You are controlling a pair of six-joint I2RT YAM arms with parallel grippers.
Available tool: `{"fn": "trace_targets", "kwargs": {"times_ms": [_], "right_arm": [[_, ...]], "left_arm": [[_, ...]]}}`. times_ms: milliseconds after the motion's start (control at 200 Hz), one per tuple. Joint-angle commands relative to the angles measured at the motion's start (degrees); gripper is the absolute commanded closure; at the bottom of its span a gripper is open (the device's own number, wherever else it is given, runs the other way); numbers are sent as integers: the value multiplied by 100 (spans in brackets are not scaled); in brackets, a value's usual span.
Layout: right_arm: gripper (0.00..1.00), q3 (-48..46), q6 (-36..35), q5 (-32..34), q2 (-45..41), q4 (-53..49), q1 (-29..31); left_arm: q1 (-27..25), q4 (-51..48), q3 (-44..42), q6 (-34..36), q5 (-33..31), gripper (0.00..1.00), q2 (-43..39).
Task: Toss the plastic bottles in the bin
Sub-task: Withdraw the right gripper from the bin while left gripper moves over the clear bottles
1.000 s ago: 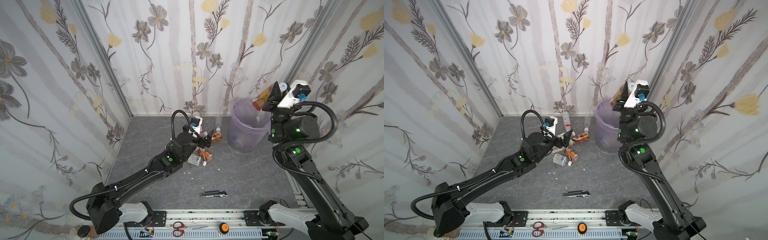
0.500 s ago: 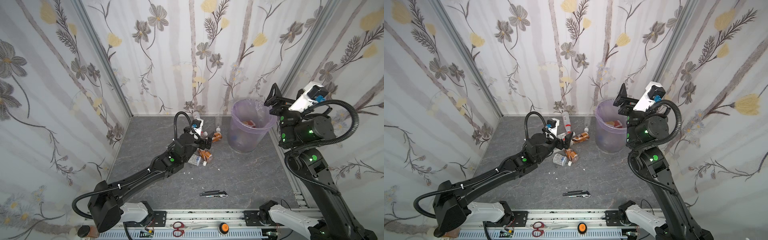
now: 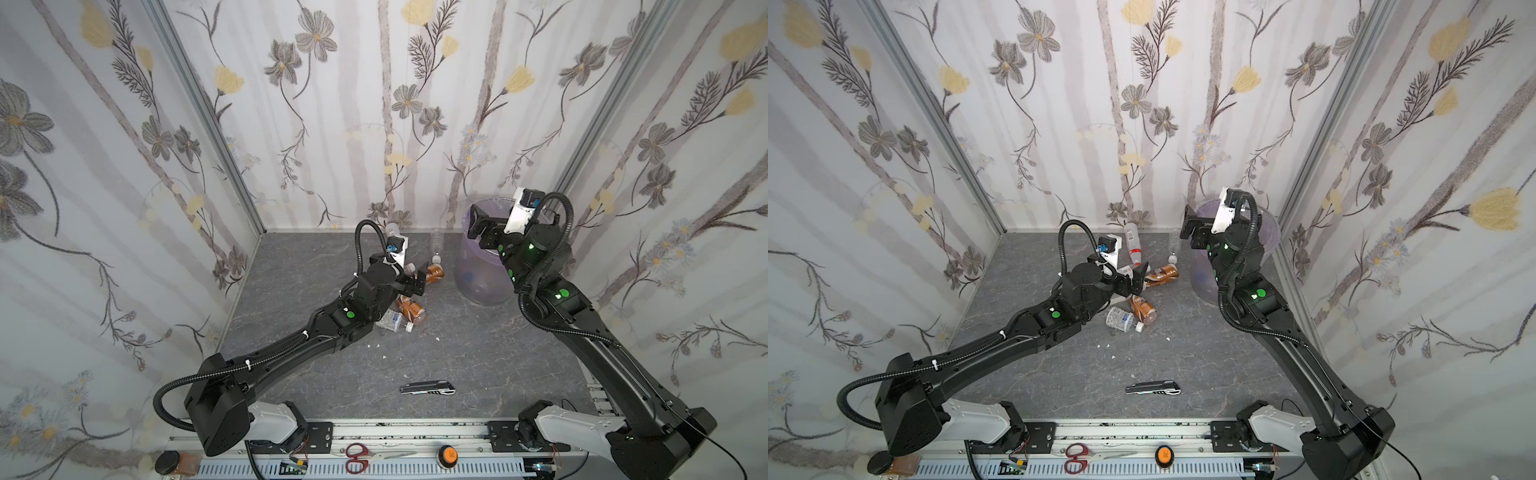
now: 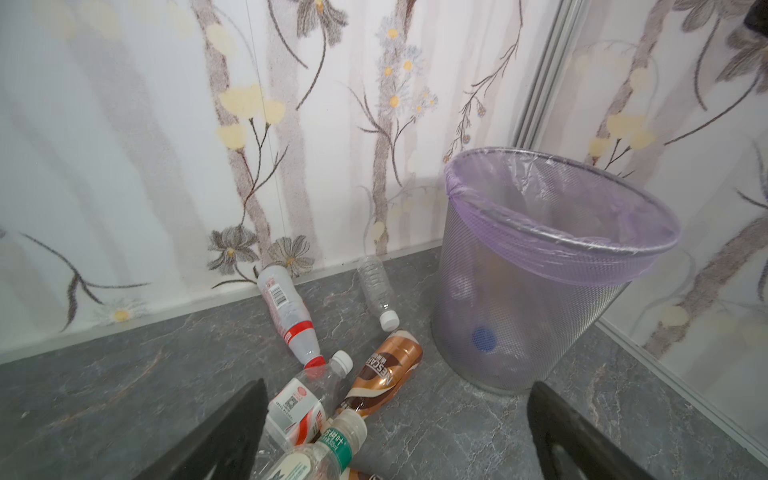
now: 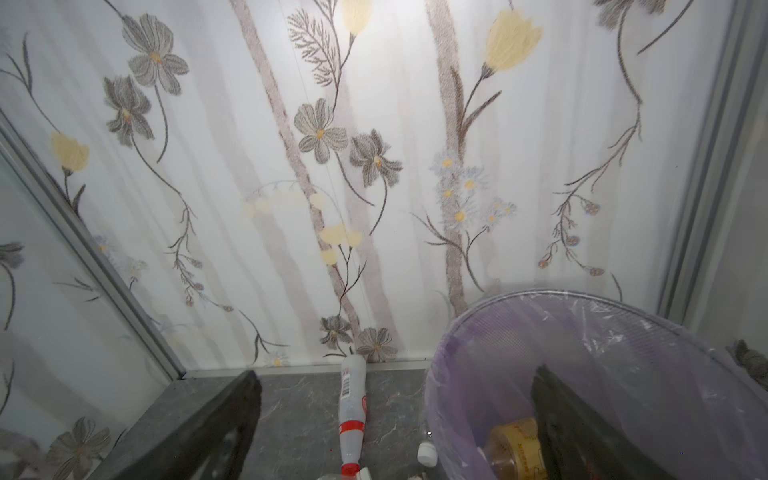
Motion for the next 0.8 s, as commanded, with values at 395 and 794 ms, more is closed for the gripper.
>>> {"fn": "trace_targets", "kwargs": {"times_ms": [395, 794], "right_arm": [[0, -550, 608, -687, 612, 55, 404], [0, -1215, 777, -1240, 1216, -60, 887]], "left_arm": [[1219, -1944, -462, -2003, 604, 0, 93], [2179, -2144, -1075, -2770, 1371, 0, 13]]}}
